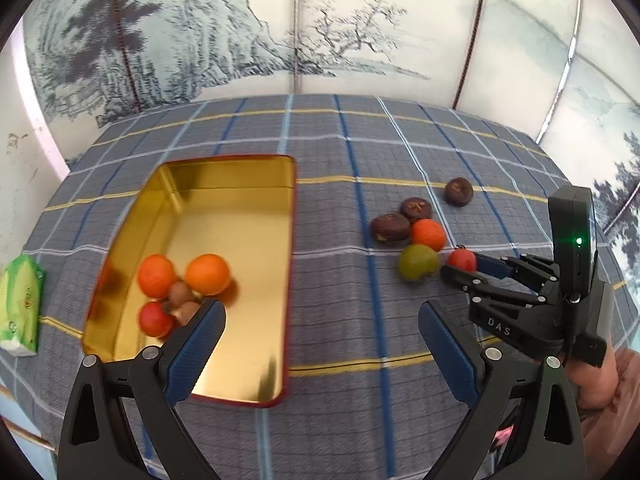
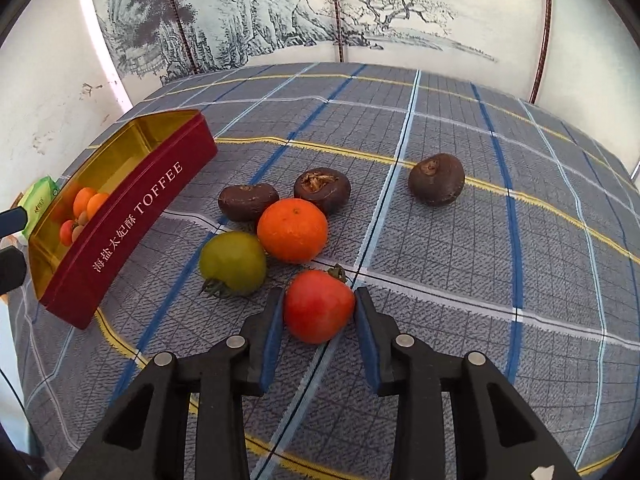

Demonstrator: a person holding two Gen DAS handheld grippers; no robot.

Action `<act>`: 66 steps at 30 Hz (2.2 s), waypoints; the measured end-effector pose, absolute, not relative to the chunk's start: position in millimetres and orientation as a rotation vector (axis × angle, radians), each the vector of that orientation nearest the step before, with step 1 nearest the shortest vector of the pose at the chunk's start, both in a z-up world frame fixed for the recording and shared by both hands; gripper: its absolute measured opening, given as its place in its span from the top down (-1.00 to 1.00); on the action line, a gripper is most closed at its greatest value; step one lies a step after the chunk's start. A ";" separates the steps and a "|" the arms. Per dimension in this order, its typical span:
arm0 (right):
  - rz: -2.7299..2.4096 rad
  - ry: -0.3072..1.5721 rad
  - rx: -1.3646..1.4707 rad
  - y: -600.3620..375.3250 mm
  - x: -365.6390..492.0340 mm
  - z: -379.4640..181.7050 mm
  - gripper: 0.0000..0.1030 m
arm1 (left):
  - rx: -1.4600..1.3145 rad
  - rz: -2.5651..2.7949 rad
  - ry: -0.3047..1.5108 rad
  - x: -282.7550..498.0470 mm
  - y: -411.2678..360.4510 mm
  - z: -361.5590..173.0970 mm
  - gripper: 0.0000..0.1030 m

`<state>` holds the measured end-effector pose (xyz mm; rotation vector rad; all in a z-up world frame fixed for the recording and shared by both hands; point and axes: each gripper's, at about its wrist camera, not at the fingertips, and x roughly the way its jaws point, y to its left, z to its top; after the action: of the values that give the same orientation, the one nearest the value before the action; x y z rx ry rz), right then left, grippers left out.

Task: Organize fruits
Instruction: 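Move the right gripper to the red tomato on the cloth and grasp it, then grasp the green fruit with the left gripper while the right holds the red tomato, then carry the green fruit with the left gripper into the gold tin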

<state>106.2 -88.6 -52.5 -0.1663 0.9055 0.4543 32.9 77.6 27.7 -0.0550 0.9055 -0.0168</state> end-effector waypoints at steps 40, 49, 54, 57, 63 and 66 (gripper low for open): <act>0.244 0.871 -0.121 -183.1 141.2 -53.1 0.37 | -0.094 -0.088 1.001 118.5 -3.0 -43.3 0.24; 0.244 0.871 -0.120 -182.7 141.3 -53.1 0.37 | -0.082 -0.097 0.993 106.8 -3.3 -35.8 0.24; 0.241 0.871 -0.124 -182.2 140.9 -53.7 0.37 | -0.096 -0.098 0.988 98.8 0.0 -27.0 0.24; 0.241 0.871 -0.125 -181.9 140.7 -53.4 0.38 | -0.096 -0.096 0.976 92.8 3.0 -18.3 0.24; 0.243 0.871 -0.120 -181.9 140.6 -53.2 0.37 | -0.117 -0.104 0.952 80.4 13.4 0.4 0.24; 0.242 0.871 -0.123 -181.9 140.8 -53.3 0.38 | -0.120 -0.093 0.929 73.4 23.5 12.8 0.24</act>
<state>140.8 -181.9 -53.3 -0.1227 0.8713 0.2416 73.4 23.5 12.8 -0.1204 0.9294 -0.0930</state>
